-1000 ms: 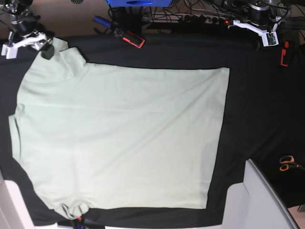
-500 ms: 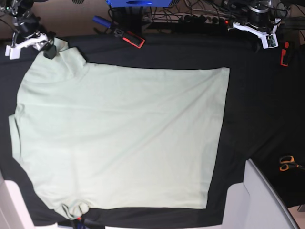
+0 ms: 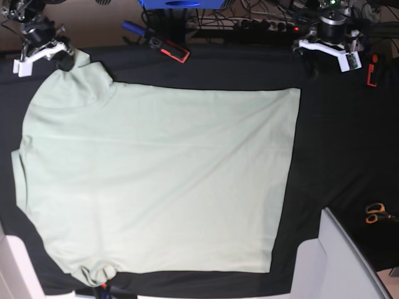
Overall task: Fold the T-shirt properly
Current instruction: 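Lower both grippers to the shirt edge and pinch the fabric, then lift the gripped edge with both grippers and fold it over the shirt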
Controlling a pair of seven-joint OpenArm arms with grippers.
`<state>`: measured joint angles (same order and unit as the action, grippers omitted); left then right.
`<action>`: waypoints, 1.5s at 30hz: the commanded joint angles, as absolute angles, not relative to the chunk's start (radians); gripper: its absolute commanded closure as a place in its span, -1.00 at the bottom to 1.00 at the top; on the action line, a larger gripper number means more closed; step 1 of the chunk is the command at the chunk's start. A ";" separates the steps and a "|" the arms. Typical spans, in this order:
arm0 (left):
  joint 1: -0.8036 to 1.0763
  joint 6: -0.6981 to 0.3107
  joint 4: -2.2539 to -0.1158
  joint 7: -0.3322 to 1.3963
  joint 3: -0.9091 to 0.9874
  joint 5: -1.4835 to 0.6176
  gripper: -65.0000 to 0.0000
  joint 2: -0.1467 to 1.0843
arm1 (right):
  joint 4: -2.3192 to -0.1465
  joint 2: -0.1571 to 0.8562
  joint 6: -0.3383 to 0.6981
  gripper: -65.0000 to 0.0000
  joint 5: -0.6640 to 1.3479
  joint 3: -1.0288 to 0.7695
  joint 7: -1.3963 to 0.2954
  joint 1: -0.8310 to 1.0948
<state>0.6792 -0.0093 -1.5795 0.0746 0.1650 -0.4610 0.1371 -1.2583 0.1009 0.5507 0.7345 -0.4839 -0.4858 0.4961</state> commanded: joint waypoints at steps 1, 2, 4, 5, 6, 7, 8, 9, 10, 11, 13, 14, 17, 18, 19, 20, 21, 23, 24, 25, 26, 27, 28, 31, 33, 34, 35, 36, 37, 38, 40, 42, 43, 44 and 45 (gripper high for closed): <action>0.673 0.002 -1.564 0.053 0.156 -0.498 -0.50 0.168 | -1.265 0.108 0.553 1.00 0.730 -0.486 -0.495 0.503; 0.657 0.002 -1.537 0.053 0.134 -0.539 -0.51 0.185 | -1.265 0.108 0.553 1.00 0.730 -0.486 -0.495 0.504; 0.618 0.002 -1.481 0.053 0.090 -0.613 -0.51 0.219 | -1.265 0.108 0.553 1.00 0.730 -0.486 -0.495 0.506; 0.596 0.002 -1.454 0.053 0.062 -0.644 -0.51 0.231 | -1.265 0.110 0.553 1.00 0.730 -0.486 -0.495 0.506; 0.576 0.002 -1.431 0.053 0.038 -0.670 -0.51 0.242 | -1.265 0.111 0.553 1.00 0.728 -0.486 -0.495 0.506; 0.556 0.002 -1.408 0.053 0.016 -0.691 -0.50 0.249 | -1.265 0.120 0.553 1.00 0.728 -0.486 -0.495 0.506; 0.541 0.002 -1.392 0.053 0.001 -0.708 -0.50 0.252 | -1.265 0.125 0.553 1.00 0.728 -0.486 -0.495 0.506; 0.527 0.002 -1.379 0.053 -0.010 -0.722 -0.49 0.252 | -1.265 0.125 0.553 1.00 0.728 -0.486 -0.495 0.506; 0.512 0.002 -1.369 0.051 -0.019 -0.731 -0.49 0.252 | -1.265 0.128 0.553 1.00 0.728 -0.486 -0.495 0.506; 0.504 0.002 -1.365 0.051 -0.019 -0.734 -0.49 0.249 | -1.265 0.128 0.553 1.00 0.728 -0.486 -0.495 0.506; 0.489 0.002 -1.363 0.051 -0.021 -0.736 -0.49 0.243 | -1.265 0.130 0.553 1.00 0.728 -0.486 -0.495 0.507; 0.483 0.002 -1.363 0.051 -0.024 -0.736 -0.49 0.231 | -1.265 0.130 0.553 1.00 0.728 -0.486 -0.495 0.507; 0.461 0.002 -1.362 0.051 -0.050 -0.736 -0.49 0.222 | -1.265 0.130 0.553 1.00 0.728 -0.486 -0.495 0.507; 0.456 0.002 -1.356 0.051 -0.062 -0.736 -0.49 0.222 | -1.265 0.130 0.553 1.00 0.728 -0.486 -0.495 0.507; 0.447 0.002 -1.348 0.051 -0.077 -0.737 -0.49 0.220 | -1.265 0.130 0.553 1.00 0.728 -0.486 -0.495 0.507; 0.438 0.002 -1.339 0.051 -0.093 -0.737 -0.49 0.220 | -1.265 0.130 0.553 1.00 0.728 -0.486 -0.495 0.507; 0.430 0.002 -1.328 0.051 -0.108 -0.737 -0.49 0.220 | -1.264 0.130 0.553 1.00 0.728 -0.486 -0.495 0.507; 0.420 0.002 -1.311 0.051 -0.143 -0.737 -0.49 0.220 | -1.264 0.130 0.553 1.00 0.728 -0.486 -0.495 0.507; 0.412 0.002 -1.308 0.051 -0.160 -0.737 -0.49 0.219 | -1.264 0.130 0.553 1.00 0.728 -0.486 -0.495 0.507; 0.409 0.002 -1.307 0.051 -0.174 -0.737 -0.48 0.219 | -1.264 0.130 0.553 1.00 0.728 -0.486 -0.495 0.507; 0.407 0.002 -1.305 0.051 -0.185 -0.737 -0.48 0.219 | -1.264 0.130 0.553 1.00 0.728 -0.486 -0.495 0.507; 0.407 0.002 -1.305 0.051 -0.193 -0.737 -0.47 0.219 | -1.264 0.130 0.553 1.00 0.728 -0.486 -0.495 0.507; 0.407 0.002 -1.305 0.051 -0.197 -0.737 -0.45 0.219 | -1.264 0.130 0.553 1.00 0.728 -0.486 -0.495 0.507; 0.407 0.002 -1.307 0.051 -0.199 -0.739 -0.12 0.217 | -1.264 0.130 0.553 1.00 0.728 -0.486 -0.495 0.507; 0.409 0.002 -1.307 0.051 -0.194 -0.739 0.17 0.217 | -1.264 0.130 0.553 1.00 0.728 -0.486 -0.495 0.507; 0.412 0.002 -1.307 0.051 -0.193 -0.739 0.31 0.217 | -1.264 0.130 0.553 1.00 0.728 -0.486 -0.495 0.507; 0.412 0.002 -1.307 0.051 -0.193 -0.739 0.43 0.217 | -1.264 0.130 0.553 1.00 0.728 -0.486 -0.495 0.507; 0.412 0.002 -1.307 0.051 -0.193 -0.739 0.56 0.217 | -1.264 0.130 0.553 1.00 0.728 -0.486 -0.495 0.507; 0.412 0.002 -1.307 0.051 -0.193 -0.739 0.67 0.217 | -1.264 0.130 0.553 1.00 0.728 -0.486 -0.495 0.507; 0.412 0.002 -1.307 0.051 -0.193 -0.739 0.78 0.217 | -1.264 0.130 0.553 1.00 0.728 -0.486 -0.495 0.507; 0.412 0.002 -1.307 0.051 -0.191 -0.739 0.97 0.217 | -1.264 0.130 0.553 1.00 0.728 -0.486 -0.495 0.507; 0.412 0.004 -1.307 0.051 -0.191 -0.739 1.00 0.217 | -1.264 0.130 0.553 1.00 0.728 -0.486 -0.495 0.507; 0.414 0.004 -1.310 0.051 -0.191 -0.739 1.00 0.217 | -1.268 0.131 0.553 1.00 0.727 -0.486 -0.495 0.509; 0.414 0.004 -1.313 0.051 -0.191 -0.739 1.00 0.217 | -1.270 0.133 0.553 1.00 0.727 -0.486 -0.495 0.510; 0.415 0.004 -1.316 0.051 -0.191 -0.739 1.00 0.217 | -1.271 0.142 0.553 1.00 0.727 -0.486 -0.495 0.516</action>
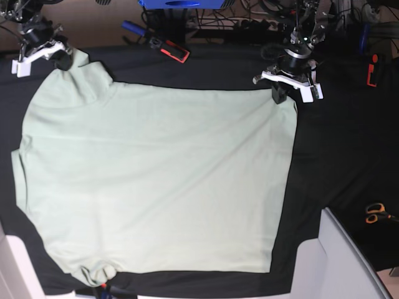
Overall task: Fold the T-shirt properly
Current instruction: 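Lift the gripped edge with both grippers and fold it over the shirt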
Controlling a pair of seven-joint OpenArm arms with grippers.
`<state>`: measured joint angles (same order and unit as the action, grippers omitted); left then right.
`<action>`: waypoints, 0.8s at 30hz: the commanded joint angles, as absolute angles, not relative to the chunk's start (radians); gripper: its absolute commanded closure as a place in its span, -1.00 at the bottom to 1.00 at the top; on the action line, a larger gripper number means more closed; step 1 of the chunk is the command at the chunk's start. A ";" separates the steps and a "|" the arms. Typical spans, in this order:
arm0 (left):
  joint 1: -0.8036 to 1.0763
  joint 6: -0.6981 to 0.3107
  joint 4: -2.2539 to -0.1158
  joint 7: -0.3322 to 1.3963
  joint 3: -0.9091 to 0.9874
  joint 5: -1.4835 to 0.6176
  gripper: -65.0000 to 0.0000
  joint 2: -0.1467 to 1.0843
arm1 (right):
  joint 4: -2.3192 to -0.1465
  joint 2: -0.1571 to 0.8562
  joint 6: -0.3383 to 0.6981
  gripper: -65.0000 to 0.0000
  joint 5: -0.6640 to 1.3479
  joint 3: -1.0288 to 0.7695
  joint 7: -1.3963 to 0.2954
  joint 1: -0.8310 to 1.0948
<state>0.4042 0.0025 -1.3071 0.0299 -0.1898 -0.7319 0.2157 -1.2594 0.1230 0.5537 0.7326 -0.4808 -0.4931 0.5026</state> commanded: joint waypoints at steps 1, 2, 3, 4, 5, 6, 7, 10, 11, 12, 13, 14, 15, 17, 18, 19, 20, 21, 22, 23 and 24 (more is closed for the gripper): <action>0.415 0.004 -1.317 0.051 -0.191 -0.739 1.00 0.219 | -1.274 0.147 0.553 1.00 0.727 -0.486 -0.495 0.519; 0.415 0.004 -1.319 0.051 -0.191 -0.739 1.00 0.219 | -1.282 0.148 0.553 1.00 0.727 -0.486 -0.495 0.521; 0.415 0.004 -1.319 0.051 -0.191 -0.739 1.00 0.220 | -1.296 0.148 0.553 1.00 0.727 -0.486 -0.495 0.524; 0.417 0.004 -1.319 0.051 -0.191 -0.739 1.00 0.222 | -1.316 0.148 0.553 1.00 0.727 -0.486 -0.495 0.539; 0.420 0.004 -1.319 0.051 -0.191 -0.739 1.00 0.223 | -1.348 0.148 0.553 1.00 0.727 -0.486 -0.495 0.552; 0.429 0.004 -1.319 0.050 -0.191 -0.739 1.00 0.223 | -1.380 0.148 0.550 1.00 0.727 -0.486 -0.495 0.562; 0.435 0.004 -1.328 0.050 -0.191 -0.739 1.00 0.223 | -1.412 0.148 0.549 1.00 0.727 -0.486 -0.495 0.570; 0.461 0.007 -1.371 0.050 -0.191 -0.739 1.00 0.228 | -1.481 0.148 0.545 1.00 0.727 -0.490 -0.544 0.582; 0.472 0.007 -1.391 0.050 -0.191 -0.739 1.00 0.228 | -1.497 0.148 0.545 1.00 0.727 -0.493 -0.572 0.581; 0.483 0.007 -1.412 0.050 -0.191 -0.737 1.00 0.228 | -1.509 0.148 0.545 1.00 0.727 -0.493 -0.590 0.579; 0.496 0.008 -1.434 0.051 -0.191 -0.737 1.00 0.228 | -1.523 0.148 0.545 1.00 0.727 -0.493 -0.602 0.579; 0.510 0.008 -1.457 0.051 -0.191 -0.737 1.00 0.228 | -1.537 0.148 0.545 1.00 0.727 -0.493 -0.610 0.579; 0.522 0.008 -1.478 0.051 -0.191 -0.737 1.00 0.229 | -1.552 0.150 0.545 1.00 0.727 -0.493 -0.613 0.579; 0.545 0.010 -1.509 0.051 -0.189 -0.737 1.00 0.229 | -1.575 0.150 0.544 1.00 0.727 -0.493 -0.615 0.579; 0.550 0.010 -1.521 0.051 -0.189 -0.737 1.00 0.229 | -1.581 0.150 0.541 1.00 0.727 -0.493 -0.615 0.579; 0.553 0.010 -1.531 0.051 -0.189 -0.737 1.00 0.229 | -1.583 0.150 0.529 1.00 0.727 -0.492 -0.615 0.578; 0.553 0.010 -1.538 0.051 -0.189 -0.737 1.00 0.231 | -1.583 0.151 0.512 1.00 0.727 -0.492 -0.615 0.573; 0.553 0.010 -1.546 0.051 -0.189 -0.737 1.00 0.239 | -1.583 0.163 0.498 1.00 0.727 -0.489 -0.615 0.564; 0.549 0.010 -1.552 0.051 -0.189 -0.737 1.00 0.243 | -1.583 0.176 0.487 1.00 0.727 -0.486 -0.615 0.559; 0.547 0.010 -1.558 0.051 -0.188 -0.737 1.00 0.245 | -1.581 0.185 0.483 1.00 0.728 -0.486 -0.615 0.556; 0.539 0.010 -1.561 0.051 -0.188 -0.737 1.00 0.248 | -1.581 0.189 0.481 1.00 0.728 -0.486 -0.615 0.550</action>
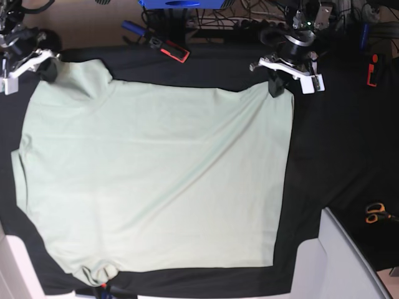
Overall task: Fold the T-shirt properly
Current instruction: 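Lift the gripped edge with both grippers and fold it over the shirt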
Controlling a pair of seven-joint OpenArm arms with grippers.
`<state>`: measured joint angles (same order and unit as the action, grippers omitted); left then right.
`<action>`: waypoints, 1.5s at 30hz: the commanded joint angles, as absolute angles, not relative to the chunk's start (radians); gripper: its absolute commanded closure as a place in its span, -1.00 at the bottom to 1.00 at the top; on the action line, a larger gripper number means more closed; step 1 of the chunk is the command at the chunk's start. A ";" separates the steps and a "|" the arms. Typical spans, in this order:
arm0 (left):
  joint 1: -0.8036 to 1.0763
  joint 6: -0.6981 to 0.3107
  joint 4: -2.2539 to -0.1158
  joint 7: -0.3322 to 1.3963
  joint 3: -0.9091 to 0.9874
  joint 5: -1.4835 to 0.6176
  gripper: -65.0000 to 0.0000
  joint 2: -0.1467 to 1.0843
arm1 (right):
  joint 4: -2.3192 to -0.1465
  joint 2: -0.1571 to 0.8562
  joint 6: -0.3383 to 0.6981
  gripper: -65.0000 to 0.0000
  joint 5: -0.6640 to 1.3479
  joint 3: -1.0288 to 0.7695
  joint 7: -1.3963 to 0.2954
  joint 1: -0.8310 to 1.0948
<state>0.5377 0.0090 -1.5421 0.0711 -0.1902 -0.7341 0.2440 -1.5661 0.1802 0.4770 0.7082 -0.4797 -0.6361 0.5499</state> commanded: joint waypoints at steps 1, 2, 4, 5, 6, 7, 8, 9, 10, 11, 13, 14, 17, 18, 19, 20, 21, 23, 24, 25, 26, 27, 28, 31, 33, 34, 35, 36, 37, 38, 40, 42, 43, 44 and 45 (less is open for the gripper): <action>0.524 0.010 -1.566 0.053 -0.188 -0.737 1.00 0.249 | -1.581 0.194 0.481 1.00 0.728 -0.486 -0.619 0.538; 0.513 0.012 -1.566 0.056 -0.188 -0.737 1.00 0.249 | -1.581 0.206 0.481 1.00 0.728 -0.492 -0.638 0.526; 0.483 0.022 -1.564 0.114 -0.183 -0.737 1.00 0.249 | -1.577 0.228 0.481 1.00 0.728 -0.493 -0.682 0.489; 0.469 0.033 -1.564 0.145 -0.173 -0.737 1.00 0.248 | -1.575 0.231 0.479 1.00 0.728 -0.493 -0.700 0.470; 0.456 0.048 -1.564 0.173 -0.160 -0.733 1.00 0.242 | -1.575 0.234 0.479 1.00 0.728 -0.493 -0.711 0.456; 0.444 0.064 -1.564 0.196 -0.153 -0.733 1.00 0.240 | -1.575 0.245 0.479 1.00 0.728 -0.493 -0.720 0.443; 0.429 0.074 -1.566 0.211 -0.153 -0.733 1.00 0.240 | -1.575 0.251 0.479 1.00 0.728 -0.493 -0.728 0.429; 0.415 0.084 -1.569 0.225 -0.153 -0.733 1.00 0.240 | -1.575 0.254 0.478 1.00 0.728 -0.493 -0.737 0.410; 0.401 0.088 -1.569 0.234 -0.153 -0.733 1.00 0.240 | -1.573 0.257 0.478 1.00 0.728 -0.493 -0.750 0.394; 0.386 0.088 -1.570 0.246 -0.153 -0.733 1.00 0.240 | -1.572 0.259 0.472 1.00 0.728 -0.493 -0.762 0.375; 0.348 0.088 -1.567 0.286 -0.157 -0.734 1.00 0.240 | -1.563 0.262 0.444 1.00 0.728 -0.493 -0.777 0.344; 0.331 0.088 -1.564 0.311 -0.157 -0.734 1.00 0.240 | -1.555 0.277 0.440 1.00 0.728 -0.490 -0.777 0.331; 0.275 0.088 -1.563 0.387 -0.159 -0.734 1.00 0.239 | -1.501 0.292 0.435 1.00 0.728 -0.486 -0.777 0.285; 0.260 0.088 -1.563 0.403 -0.159 -0.734 1.00 0.239 | -1.481 0.294 0.435 1.00 0.727 -0.486 -0.777 0.268; 0.243 0.088 -1.561 0.417 -0.159 -0.734 1.00 0.239 | -1.461 0.305 0.435 1.00 0.727 -0.486 -0.777 0.254; 0.226 0.088 -1.557 0.426 -0.159 -0.734 1.00 0.239 | -1.442 0.318 0.435 1.00 0.727 -0.486 -0.777 0.240; 0.209 0.088 -1.544 0.441 -0.159 -0.734 1.00 0.239 | -1.419 0.328 0.435 1.00 0.727 -0.486 -0.777 0.225; 0.160 0.088 -1.508 0.473 -0.159 -0.734 1.00 0.239 | -1.371 0.341 0.435 1.00 0.727 -0.486 -0.777 0.188; 0.140 0.088 -1.486 0.489 -0.159 -0.736 1.00 0.236 | -1.354 0.354 0.435 1.00 0.727 -0.486 -0.777 0.173; 0.122 0.088 -1.463 0.503 -0.159 -0.731 1.00 0.226 | -1.333 0.363 0.435 1.00 0.727 -0.484 -0.777 0.159; 0.105 0.088 -1.440 0.510 -0.159 -0.731 1.00 0.220 | -1.314 0.369 0.435 1.00 0.727 -0.484 -0.777 0.142; 0.093 0.087 -1.422 0.513 -0.159 -0.731 1.00 0.219 | -1.300 0.371 0.435 1.00 0.725 -0.484 -0.777 0.127; 0.082 0.087 -1.405 0.513 -0.160 -0.731 1.00 0.219 | -1.291 0.380 0.435 1.00 0.717 -0.484 -0.777 0.113; 0.048 0.085 -1.363 0.513 -0.160 -0.730 1.00 0.206 | -1.268 0.383 0.435 1.00 0.647 -0.484 -0.777 0.062; 0.022 0.085 -1.336 0.513 -0.160 -0.730 1.00 0.205 | -1.241 0.381 0.435 1.00 0.591 -0.484 -0.777 0.021; 0.015 0.085 -1.328 0.513 -0.160 -0.730 1.00 0.205 | -1.227 0.381 0.437 1.00 0.576 -0.484 -0.777 0.004; 0.007 0.085 -1.320 0.513 -0.160 -0.730 1.00 0.205 | -1.214 0.381 0.438 1.00 0.559 -0.484 -0.774 -0.012; -0.002 0.085 -1.313 0.513 -0.160 -0.730 1.00 0.205 | -1.202 0.381 0.438 1.00 0.545 -0.484 -0.773 -0.030; -0.010 0.085 -1.308 0.513 -0.160 -0.730 1.00 0.205 | -1.190 0.381 0.438 1.00 0.536 -0.484 -0.773 -0.047; -0.016 0.085 -1.307 0.513 -0.160 -0.730 1.00 0.205 | -1.178 0.381 0.438 1.00 0.522 -0.484 -0.773 -0.064; -0.030 0.085 -1.305 0.515 -0.160 -0.730 1.00 0.205 | -1.148 0.381 0.440 1.00 0.492 -0.484 -0.769 -0.099; -0.047 0.087 -1.305 0.515 -0.160 -0.730 1.00 0.205 | -1.124 0.381 0.440 1.00 0.466 -0.484 -0.769 -0.131; -0.056 0.087 -1.299 0.515 -0.160 -0.730 1.00 0.205 | -1.110 0.381 0.440 1.00 0.461 -0.473 -0.769 -0.145; -0.064 0.087 -1.291 0.515 -0.160 -0.730 1.00 0.205 | -1.102 0.381 0.440 1.00 0.461 -0.450 -0.768 -0.156; -0.073 0.087 -1.280 0.515 -0.160 -0.730 1.00 0.205 | -1.098 0.384 0.440 1.00 0.461 -0.421 -0.768 -0.166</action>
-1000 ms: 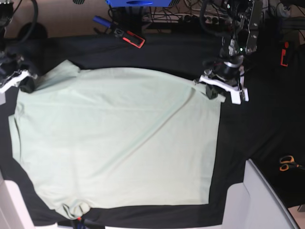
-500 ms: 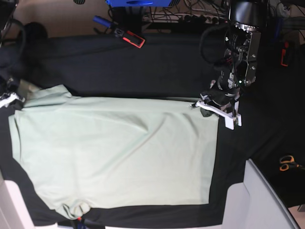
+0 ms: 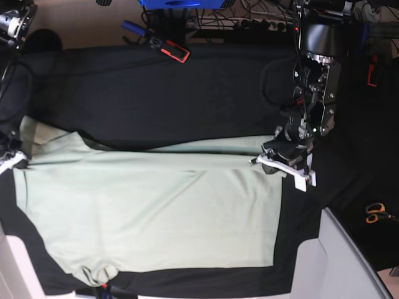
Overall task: Fold the T-shirt properly
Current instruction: 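Lift the gripped edge with both grippers and fold it over the shirt, then lay the folded edge flat and open both grippers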
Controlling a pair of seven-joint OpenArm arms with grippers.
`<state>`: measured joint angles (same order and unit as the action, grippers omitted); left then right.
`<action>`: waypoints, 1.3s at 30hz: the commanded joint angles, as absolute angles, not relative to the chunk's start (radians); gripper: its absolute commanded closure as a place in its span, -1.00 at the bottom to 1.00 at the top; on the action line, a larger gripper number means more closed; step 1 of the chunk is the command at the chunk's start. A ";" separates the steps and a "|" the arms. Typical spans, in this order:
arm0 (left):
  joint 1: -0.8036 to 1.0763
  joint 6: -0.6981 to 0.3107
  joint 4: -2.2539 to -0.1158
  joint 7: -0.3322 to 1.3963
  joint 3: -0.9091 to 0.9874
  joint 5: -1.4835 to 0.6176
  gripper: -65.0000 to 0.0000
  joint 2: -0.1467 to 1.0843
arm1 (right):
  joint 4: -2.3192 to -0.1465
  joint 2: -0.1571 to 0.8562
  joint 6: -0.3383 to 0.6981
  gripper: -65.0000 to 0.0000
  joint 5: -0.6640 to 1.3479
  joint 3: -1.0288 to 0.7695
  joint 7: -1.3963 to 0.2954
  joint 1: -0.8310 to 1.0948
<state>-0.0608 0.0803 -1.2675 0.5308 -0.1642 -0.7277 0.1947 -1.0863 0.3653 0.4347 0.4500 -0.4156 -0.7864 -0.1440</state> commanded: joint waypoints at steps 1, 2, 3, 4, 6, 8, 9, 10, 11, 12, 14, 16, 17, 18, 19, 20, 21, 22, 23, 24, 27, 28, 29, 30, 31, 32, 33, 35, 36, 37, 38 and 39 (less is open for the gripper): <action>-0.081 0.087 -1.270 0.515 -0.162 -0.730 1.00 0.205 | -1.096 0.386 0.440 1.00 0.461 -0.392 -0.763 -0.177; -0.088 0.087 -1.260 0.515 -0.173 -0.730 1.00 0.205 | -1.096 0.386 0.440 1.00 0.461 -0.371 -0.750 -0.180; -0.096 0.087 -1.251 0.515 -0.186 -0.730 1.00 0.205 | -1.096 0.386 0.440 1.00 0.461 -0.351 -0.736 -0.183; -0.105 0.087 -1.242 0.515 -0.203 -0.730 1.00 0.206 | -1.095 0.386 0.438 1.00 0.460 -0.326 -0.720 -0.183; -0.119 0.087 -1.224 0.515 -0.234 -0.730 1.00 0.209 | -1.095 0.386 0.435 1.00 0.460 -0.282 -0.705 -0.199; -0.125 0.087 -1.211 0.515 -0.246 -0.730 1.00 0.211 | -1.076 0.386 0.435 1.00 0.460 -0.255 -0.700 -0.206; -0.127 0.087 -1.204 0.515 -0.245 -0.730 1.00 0.209 | -1.059 0.387 0.435 1.00 0.460 -0.245 -0.693 -0.213; -0.128 0.087 -1.201 0.515 -0.243 -0.730 1.00 0.209 | -1.040 0.387 0.435 1.00 0.460 -0.243 -0.680 -0.222; -0.128 0.087 -1.201 0.515 -0.243 -0.730 1.00 0.209 | -1.021 0.389 0.435 1.00 0.460 -0.243 -0.671 -0.226; -0.130 0.087 -1.201 0.515 -0.242 -0.730 1.00 0.213 | -1.001 0.390 0.435 1.00 0.460 -0.243 -0.662 -0.236; -0.145 0.087 -1.199 0.515 -0.246 -0.730 1.00 0.216 | -0.978 0.392 0.435 1.00 0.458 -0.242 -0.648 -0.248; -0.154 0.087 -1.178 0.515 -0.246 -0.728 1.00 0.223 | -0.966 0.401 0.435 1.00 0.458 -0.242 -0.638 -0.251; -0.160 0.087 -1.165 0.515 -0.246 -0.728 1.00 0.223 | -0.966 0.404 0.435 1.00 0.458 -0.229 -0.633 -0.254; -0.170 0.087 -1.153 0.515 -0.246 -0.728 1.00 0.223 | -0.966 0.410 0.435 1.00 0.458 -0.202 -0.625 -0.266; -0.176 0.087 -1.141 0.515 -0.246 -0.728 1.00 0.223 | -0.963 0.412 0.435 1.00 0.458 -0.176 -0.616 -0.271; -0.179 0.085 -1.130 0.515 -0.246 -0.728 1.00 0.223 | -0.952 0.414 0.435 1.00 0.458 -0.154 -0.605 -0.278; -0.183 0.085 -1.125 0.515 -0.246 -0.728 1.00 0.223 | -0.943 0.420 0.435 1.00 0.458 -0.137 -0.596 -0.286; -0.188 0.085 -1.122 0.515 -0.246 -0.728 1.00 0.223 | -0.928 0.426 0.435 1.00 0.458 -0.125 -0.585 -0.291; -0.189 0.085 -1.122 0.515 -0.246 -0.728 1.00 0.223 | -0.914 0.427 0.435 1.00 0.458 -0.114 -0.576 -0.297; -0.191 0.085 -1.122 0.515 -0.246 -0.720 1.00 0.223 | -0.900 0.427 0.435 1.00 0.458 -0.108 -0.565 -0.305; -0.191 0.085 -1.125 0.515 -0.246 -0.648 1.00 0.213 | -0.866 0.430 0.435 1.00 0.458 -0.081 -0.538 -0.320; -0.191 0.084 -1.125 0.515 -0.245 -0.618 1.00 0.208 | -0.862 0.432 0.435 1.00 0.458 -0.073 -0.529 -0.323; -0.191 0.084 -1.125 0.515 -0.245 -0.584 1.00 0.203 | -0.860 0.432 0.435 1.00 0.458 -0.073 -0.524 -0.326; -0.193 0.084 -1.124 0.515 -0.245 -0.562 1.00 0.197 | -0.860 0.432 0.435 1.00 0.458 -0.067 -0.521 -0.326; -0.193 0.084 -1.122 0.515 -0.242 -0.542 1.00 0.189 | -0.860 0.432 0.435 1.00 0.458 -0.059 -0.521 -0.329; -0.193 0.084 -1.122 0.515 -0.240 -0.535 1.00 0.188 | -0.860 0.432 0.435 1.00 0.458 -0.053 -0.521 -0.343; -0.194 0.084 -1.122 0.515 -0.240 -0.530 1.00 0.186 | -0.860 0.432 0.435 1.00 0.458 -0.044 -0.521 -0.352; -0.211 0.082 -1.119 0.516 -0.246 -0.529 1.00 0.186 | -0.860 0.432 0.435 1.00 0.458 -0.027 -0.521 -0.363; -0.217 0.082 -1.112 0.516 -0.246 -0.527 1.00 0.186 | -0.860 0.432 0.435 1.00 0.458 -0.024 -0.521 -0.367; -0.220 0.082 -1.101 0.516 -0.246 -0.527 1.00 0.186 | -0.860 0.432 0.435 1.00 0.458 -0.021 -0.521 -0.380; -0.229 0.082 -1.090 0.516 -0.245 -0.522 1.00 0.186 | -0.860 0.432 0.435 1.00 0.458 -0.010 -0.521 -0.387; -0.240 0.082 -1.079 0.516 -0.246 -0.521 1.00 0.186 | -0.860 0.432 0.435 1.00 0.458 -0.002 -0.521 -0.390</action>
<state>-0.2203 0.0814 -1.0664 0.5312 -0.2489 -0.5262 0.1802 -0.8440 0.4129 0.4324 0.4446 0.0013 -0.5438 -0.3603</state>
